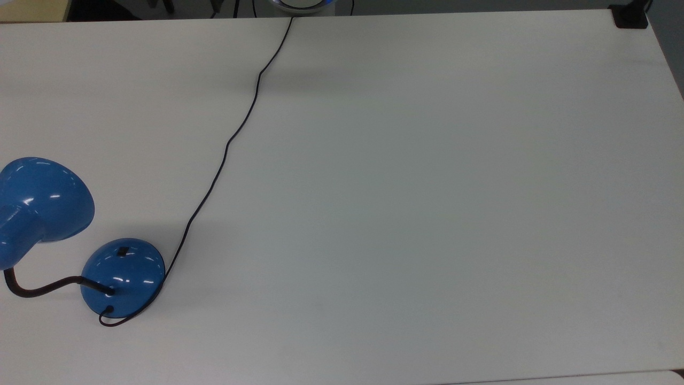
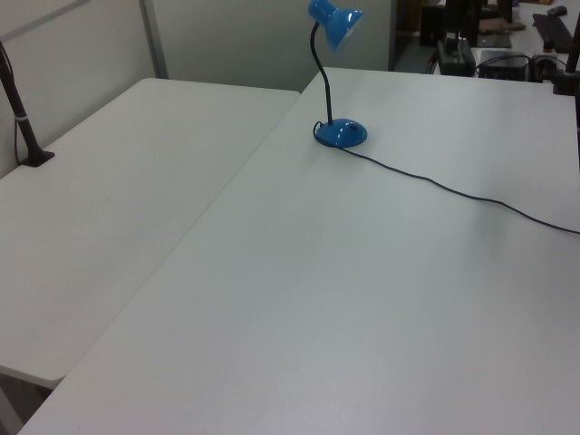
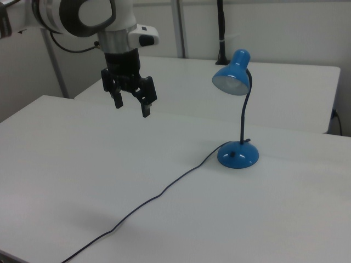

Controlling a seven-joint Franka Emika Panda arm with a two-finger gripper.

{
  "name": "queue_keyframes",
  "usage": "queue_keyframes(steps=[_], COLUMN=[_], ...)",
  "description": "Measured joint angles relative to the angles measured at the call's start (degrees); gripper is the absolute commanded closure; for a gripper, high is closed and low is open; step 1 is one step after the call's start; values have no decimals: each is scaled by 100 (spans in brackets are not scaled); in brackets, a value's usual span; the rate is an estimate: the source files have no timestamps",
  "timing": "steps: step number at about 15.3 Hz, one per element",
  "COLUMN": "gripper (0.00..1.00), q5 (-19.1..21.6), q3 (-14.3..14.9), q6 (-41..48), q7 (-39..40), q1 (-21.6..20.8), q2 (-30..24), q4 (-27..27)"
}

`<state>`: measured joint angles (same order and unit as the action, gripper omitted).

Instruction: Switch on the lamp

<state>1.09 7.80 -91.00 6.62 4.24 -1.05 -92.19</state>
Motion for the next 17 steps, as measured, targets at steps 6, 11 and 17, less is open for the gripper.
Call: queue_keyframes(steps=[6, 11, 17], gripper=[9, 94, 100], q5=[0, 0, 2], q3=[25, 28, 246], q6=[-4, -107, -1565], q7=[0, 408, 1075], q1=[7, 11, 84], q2=[0, 63, 552], q4=[7, 5, -164])
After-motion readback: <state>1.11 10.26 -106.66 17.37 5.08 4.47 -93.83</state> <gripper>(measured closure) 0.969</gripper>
